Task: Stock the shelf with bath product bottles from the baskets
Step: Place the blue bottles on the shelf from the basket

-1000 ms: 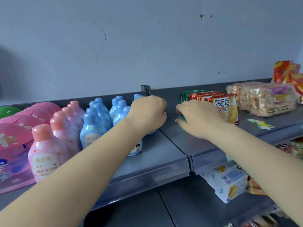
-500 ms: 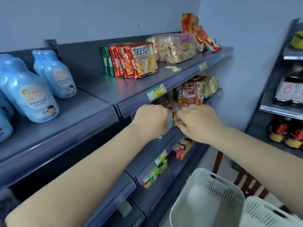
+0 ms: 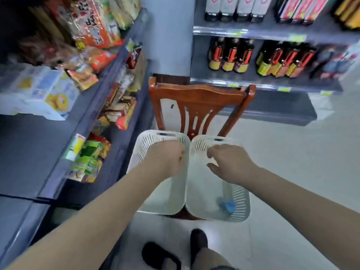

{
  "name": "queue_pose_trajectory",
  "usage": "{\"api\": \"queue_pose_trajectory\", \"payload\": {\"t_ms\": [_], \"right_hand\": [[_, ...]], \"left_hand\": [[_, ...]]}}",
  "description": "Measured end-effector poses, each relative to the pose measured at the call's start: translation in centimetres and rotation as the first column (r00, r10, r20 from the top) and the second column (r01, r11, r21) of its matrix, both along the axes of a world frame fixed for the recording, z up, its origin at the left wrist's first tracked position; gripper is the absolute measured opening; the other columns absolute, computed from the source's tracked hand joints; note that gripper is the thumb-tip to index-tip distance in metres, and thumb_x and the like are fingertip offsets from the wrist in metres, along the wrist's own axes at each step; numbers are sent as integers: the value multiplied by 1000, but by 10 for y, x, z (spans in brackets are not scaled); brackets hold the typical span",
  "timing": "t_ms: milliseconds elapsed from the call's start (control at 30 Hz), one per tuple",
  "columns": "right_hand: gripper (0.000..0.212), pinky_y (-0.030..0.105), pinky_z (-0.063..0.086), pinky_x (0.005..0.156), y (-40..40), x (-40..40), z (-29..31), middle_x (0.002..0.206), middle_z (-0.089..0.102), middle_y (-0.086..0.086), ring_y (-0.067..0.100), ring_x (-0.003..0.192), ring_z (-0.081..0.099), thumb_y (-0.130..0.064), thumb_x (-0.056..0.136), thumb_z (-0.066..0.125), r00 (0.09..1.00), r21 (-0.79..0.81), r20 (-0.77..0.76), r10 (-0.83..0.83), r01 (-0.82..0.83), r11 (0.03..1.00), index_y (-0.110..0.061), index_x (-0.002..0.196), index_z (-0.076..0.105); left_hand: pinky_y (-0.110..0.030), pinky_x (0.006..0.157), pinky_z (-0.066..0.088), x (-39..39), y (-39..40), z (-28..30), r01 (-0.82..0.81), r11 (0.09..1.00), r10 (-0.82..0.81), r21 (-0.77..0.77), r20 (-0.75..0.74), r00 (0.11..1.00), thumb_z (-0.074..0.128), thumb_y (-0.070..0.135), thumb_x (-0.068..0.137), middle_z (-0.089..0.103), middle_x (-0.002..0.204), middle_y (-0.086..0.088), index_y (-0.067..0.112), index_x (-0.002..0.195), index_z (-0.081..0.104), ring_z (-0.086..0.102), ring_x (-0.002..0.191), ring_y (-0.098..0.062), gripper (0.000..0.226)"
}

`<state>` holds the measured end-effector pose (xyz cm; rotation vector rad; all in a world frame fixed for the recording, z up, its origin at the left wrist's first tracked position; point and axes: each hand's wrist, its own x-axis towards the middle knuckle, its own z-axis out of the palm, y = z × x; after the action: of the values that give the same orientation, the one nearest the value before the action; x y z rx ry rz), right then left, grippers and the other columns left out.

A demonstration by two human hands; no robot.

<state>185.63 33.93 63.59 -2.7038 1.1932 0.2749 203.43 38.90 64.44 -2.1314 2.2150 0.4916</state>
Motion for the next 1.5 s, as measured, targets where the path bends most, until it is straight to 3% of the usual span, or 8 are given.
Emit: {"api": "queue_pose_trajectory", "payload": {"t_ms": [267, 500, 733, 967, 1200, 1333, 1433, 1500], "right_hand": [[27, 32, 48, 82, 17, -101, -127, 116, 57, 3, 25, 108, 54, -27, 91, 47, 948, 322, -196, -249, 302, 897, -14, 114, 51], [30, 34, 43, 79, 18, -118, -230, 120, 48, 9, 30, 111, 50, -12, 89, 44, 888, 398, -345, -303, 431, 810, -8, 120, 45], [41, 37, 46, 81, 10, -110, -310, 126, 47, 13, 33, 114, 54, -1, 89, 49, 797, 371, -518, -311, 537, 758, -4, 129, 37], [40, 41, 47, 84, 8, -111, -346, 125, 50, 14, 34, 113, 55, 3, 89, 46, 793, 369, -513, -329, 550, 749, -4, 127, 41], [36, 38, 43, 83, -11, -110, -324, 120, 51, 14, 35, 111, 53, -6, 90, 46, 865, 484, -373, -336, 491, 724, -7, 126, 49], [29, 30, 40, 71, -17, -107, -297, 103, 57, 9, 27, 95, 57, -13, 83, 57, 904, 521, -131, -407, 413, 747, -13, 111, 58], [28, 32, 42, 78, -23, -99, -259, 104, 60, 7, 22, 93, 55, -14, 83, 62, 871, 558, 59, -487, 376, 740, -13, 111, 60], [27, 35, 44, 84, -30, -88, -226, 102, 61, 6, 20, 92, 54, -13, 82, 66, 832, 565, 208, -514, 327, 757, -13, 108, 60]], "left_hand": [[-26, 85, 42, -99, -5, -147, 90, 923, -17, 374, -194, 981, 49, 24, 90, 57, 122, 2, 21, 119, 56, 54, 111, -22, 30], [-34, 91, 46, -143, -19, -267, 57, 816, 118, 575, -262, 958, 55, 20, 88, 58, 120, -3, 17, 118, 56, 56, 108, -23, 31], [-32, 96, 43, -174, -23, -358, 47, 748, 237, 662, -332, 913, 61, 13, 84, 51, 135, -5, 17, 137, 42, 52, 119, -23, 56], [-34, 99, 42, -190, -30, -399, 92, 748, 222, 658, -377, 899, 61, 9, 82, 49, 138, -7, 17, 141, 37, 49, 123, -24, 63], [-36, 101, 41, -182, -36, -390, 119, 782, 229, 611, -460, 858, 60, 13, 83, 50, 138, -5, 20, 141, 38, 48, 125, -23, 62], [-26, 74, 44, -161, -37, -359, 119, 821, 236, 558, -523, 819, 67, 23, 76, 63, 108, 3, 23, 121, 52, 59, 97, -17, 47], [-27, 75, 45, -136, -39, -316, 74, 870, 255, 488, -574, 778, 70, 17, 76, 63, 108, 3, 19, 120, 52, 59, 96, -16, 48], [-13, 75, 43, -117, -42, -280, 40, 892, 295, 451, -646, 704, 73, 11, 75, 62, 112, 1, 16, 123, 52, 57, 99, -13, 53]]}}
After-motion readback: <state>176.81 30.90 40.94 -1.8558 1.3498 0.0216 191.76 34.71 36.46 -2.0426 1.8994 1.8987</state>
